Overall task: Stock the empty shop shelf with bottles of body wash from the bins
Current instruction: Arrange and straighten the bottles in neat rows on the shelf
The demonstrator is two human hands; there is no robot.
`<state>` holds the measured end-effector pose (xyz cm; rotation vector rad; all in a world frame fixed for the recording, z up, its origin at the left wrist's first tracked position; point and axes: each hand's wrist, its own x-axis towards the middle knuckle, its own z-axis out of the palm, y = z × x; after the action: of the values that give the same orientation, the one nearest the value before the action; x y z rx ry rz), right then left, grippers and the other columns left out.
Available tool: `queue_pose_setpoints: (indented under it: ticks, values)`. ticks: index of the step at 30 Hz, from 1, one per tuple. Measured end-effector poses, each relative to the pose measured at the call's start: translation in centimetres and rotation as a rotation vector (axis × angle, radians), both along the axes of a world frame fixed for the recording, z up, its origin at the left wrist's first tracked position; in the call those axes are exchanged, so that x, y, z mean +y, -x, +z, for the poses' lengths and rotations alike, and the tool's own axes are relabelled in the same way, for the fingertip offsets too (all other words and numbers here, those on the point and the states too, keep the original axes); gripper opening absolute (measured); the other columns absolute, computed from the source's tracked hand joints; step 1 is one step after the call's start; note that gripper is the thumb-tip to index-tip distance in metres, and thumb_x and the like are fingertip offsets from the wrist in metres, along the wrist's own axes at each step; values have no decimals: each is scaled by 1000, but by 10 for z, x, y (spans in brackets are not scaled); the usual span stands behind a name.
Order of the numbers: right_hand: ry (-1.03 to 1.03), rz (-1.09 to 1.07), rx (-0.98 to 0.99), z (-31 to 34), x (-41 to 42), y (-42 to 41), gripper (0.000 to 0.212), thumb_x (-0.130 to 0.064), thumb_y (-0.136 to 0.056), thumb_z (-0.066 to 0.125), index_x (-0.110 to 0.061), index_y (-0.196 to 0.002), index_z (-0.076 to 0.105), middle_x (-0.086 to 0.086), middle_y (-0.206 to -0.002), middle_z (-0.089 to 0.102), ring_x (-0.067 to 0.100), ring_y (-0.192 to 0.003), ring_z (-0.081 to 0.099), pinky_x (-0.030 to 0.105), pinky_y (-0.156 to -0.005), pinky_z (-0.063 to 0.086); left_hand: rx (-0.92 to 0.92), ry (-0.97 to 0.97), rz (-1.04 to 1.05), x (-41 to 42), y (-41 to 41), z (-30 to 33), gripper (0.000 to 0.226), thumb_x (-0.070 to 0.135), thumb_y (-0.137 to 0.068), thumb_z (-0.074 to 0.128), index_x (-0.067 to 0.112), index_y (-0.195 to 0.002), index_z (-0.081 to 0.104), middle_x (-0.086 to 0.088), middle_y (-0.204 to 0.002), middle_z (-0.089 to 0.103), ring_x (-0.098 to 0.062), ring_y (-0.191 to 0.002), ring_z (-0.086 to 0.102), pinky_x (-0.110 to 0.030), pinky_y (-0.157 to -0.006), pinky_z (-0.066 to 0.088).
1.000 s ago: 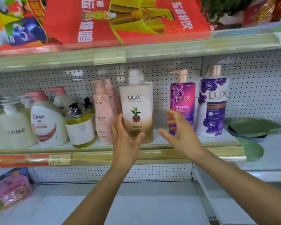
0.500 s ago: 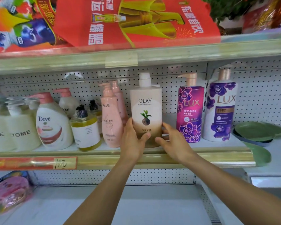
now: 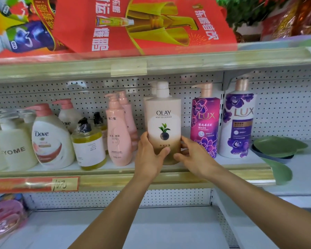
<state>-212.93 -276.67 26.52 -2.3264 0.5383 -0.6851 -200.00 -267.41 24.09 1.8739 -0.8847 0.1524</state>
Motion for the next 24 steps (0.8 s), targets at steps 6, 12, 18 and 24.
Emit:
queue_pose_setpoints:
  ticks: [6,12,18,24]
  values:
    - [80,-44,-166,52,-5,7,66,-18,-91,63,-19,-148,29,4,-140,50,17,-119,55,34,-104,45,-6,179,-107,11,-14,69,70,38,-94,57,17,-152,22,-2,-154,33,-19,-141,34,-36,-117,28]
    - [116,-38,-162,93,-2,0,78,-32,-88,67,-22,-151,22,1,-143,47,16,-123,52,33,-101,44,227,210,-171,4,-43,129,44,28,-101,47,28,-144,41,3,-156,31,-20,-144,28,-40,-119,23]
    - [-91,-7,-193,88,2,-17,100,-32,-78,78,-23,-152,12,-1,-132,52,14,-113,54,32,-98,45,499,227,-167,-11,-44,139,47,38,-102,44,24,-147,40,3,-157,31,-21,-144,29,-43,-120,24]
    - [-335,-10,-326,67,4,-29,76,-16,-66,87,-23,-124,38,-14,-100,58,-3,-89,57,14,-72,45,674,314,-235,-15,-35,136,41,53,-98,45,18,-114,60,-4,-100,67,-20,-88,63,-33,-87,51]
